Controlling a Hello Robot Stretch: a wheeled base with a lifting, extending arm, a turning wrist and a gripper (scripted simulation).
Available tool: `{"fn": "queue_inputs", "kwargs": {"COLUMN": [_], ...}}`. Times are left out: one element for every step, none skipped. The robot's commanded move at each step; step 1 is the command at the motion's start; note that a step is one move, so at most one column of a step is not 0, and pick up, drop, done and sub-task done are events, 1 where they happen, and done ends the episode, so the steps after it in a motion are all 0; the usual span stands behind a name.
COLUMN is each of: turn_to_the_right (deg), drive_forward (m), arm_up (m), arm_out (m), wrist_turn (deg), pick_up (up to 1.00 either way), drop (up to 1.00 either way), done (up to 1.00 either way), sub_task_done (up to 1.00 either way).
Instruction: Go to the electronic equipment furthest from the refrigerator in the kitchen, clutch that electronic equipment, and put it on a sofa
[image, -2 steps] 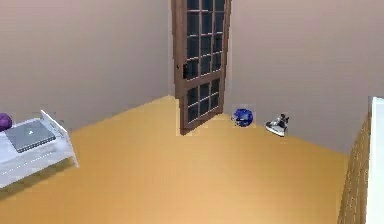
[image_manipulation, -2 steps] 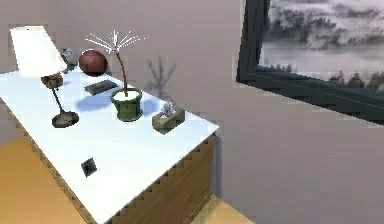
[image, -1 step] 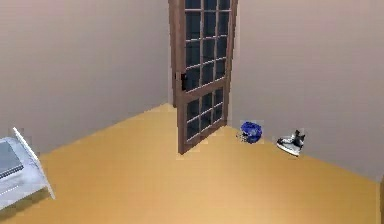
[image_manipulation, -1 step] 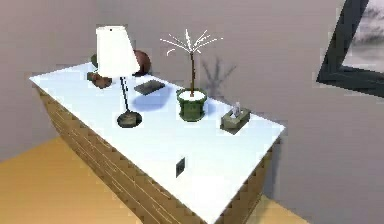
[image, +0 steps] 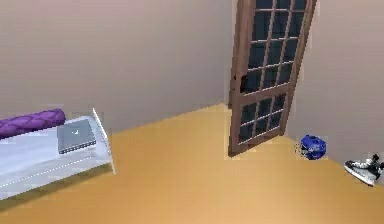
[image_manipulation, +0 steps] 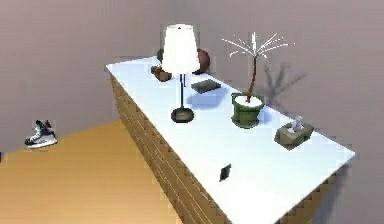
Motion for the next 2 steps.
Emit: {"fn": "queue_inputs", "kwargs": {"turn_to_the_right": [0.0, -3.0], "drive_forward": [1.0, 0.0], "arm_up": [0.0, 0.0], "arm_out": [0.0, 0.0], "wrist_turn": [0.0, 0.0], "pick_up": [0.0, 0.0], "drop": [0.0, 0.0], "done": [0.0, 0.0], "sub_task_done": [0.0, 0.0]}}
